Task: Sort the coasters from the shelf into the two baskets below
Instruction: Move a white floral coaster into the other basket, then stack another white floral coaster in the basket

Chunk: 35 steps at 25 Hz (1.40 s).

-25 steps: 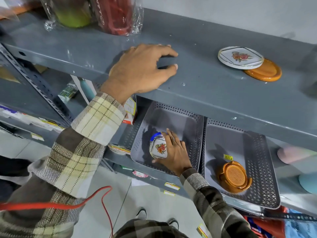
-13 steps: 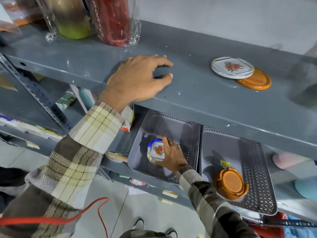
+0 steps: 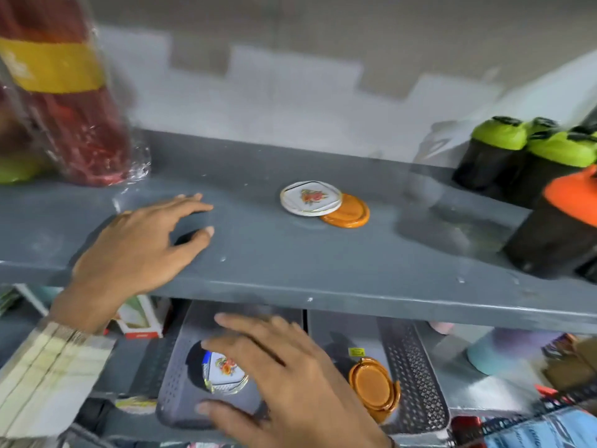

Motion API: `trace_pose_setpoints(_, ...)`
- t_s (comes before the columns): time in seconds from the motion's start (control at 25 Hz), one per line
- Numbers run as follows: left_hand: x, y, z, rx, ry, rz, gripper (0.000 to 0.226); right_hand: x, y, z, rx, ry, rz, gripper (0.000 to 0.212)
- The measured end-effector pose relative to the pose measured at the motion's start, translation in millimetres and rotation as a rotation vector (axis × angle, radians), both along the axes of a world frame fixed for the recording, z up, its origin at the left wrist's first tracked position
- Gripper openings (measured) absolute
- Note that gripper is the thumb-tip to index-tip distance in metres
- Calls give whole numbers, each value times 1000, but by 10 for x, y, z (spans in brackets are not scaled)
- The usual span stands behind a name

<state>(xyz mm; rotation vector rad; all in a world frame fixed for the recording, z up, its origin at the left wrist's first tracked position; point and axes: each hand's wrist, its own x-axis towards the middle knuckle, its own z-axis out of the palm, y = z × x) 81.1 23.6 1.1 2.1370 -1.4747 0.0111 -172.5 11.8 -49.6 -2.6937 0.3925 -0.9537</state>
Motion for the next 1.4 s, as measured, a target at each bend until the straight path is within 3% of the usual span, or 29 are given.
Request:
trace_pose_setpoints(0.12, 35, 7, -40, 3, 4, -3, 61, -177, -85, 527, -75, -177, -42, 40)
trace_pose_setpoints(0.28, 108, 4, -68, -13, 57, -19, 34, -139, -527, 991, -32, -231, -182, 42)
trace_pose_setpoints(0.44, 83, 25, -59, -27, 47, 25, 24, 97, -1124, 1206, 87, -46, -365, 50)
trace_pose_setpoints(0.72, -6, 81, 22, 10, 21, 24, 48, 415, -1726, 886, 129, 299, -532, 90)
trace_pose_setpoints(1.12, -55, 63, 56, 43, -28, 47, 52, 375, -1753, 828, 94, 229, -452, 93)
trace_pose_setpoints(1.4, -122, 120, 70, 97, -21, 80, 60, 228, -853, 846, 198, -47, -185, 84)
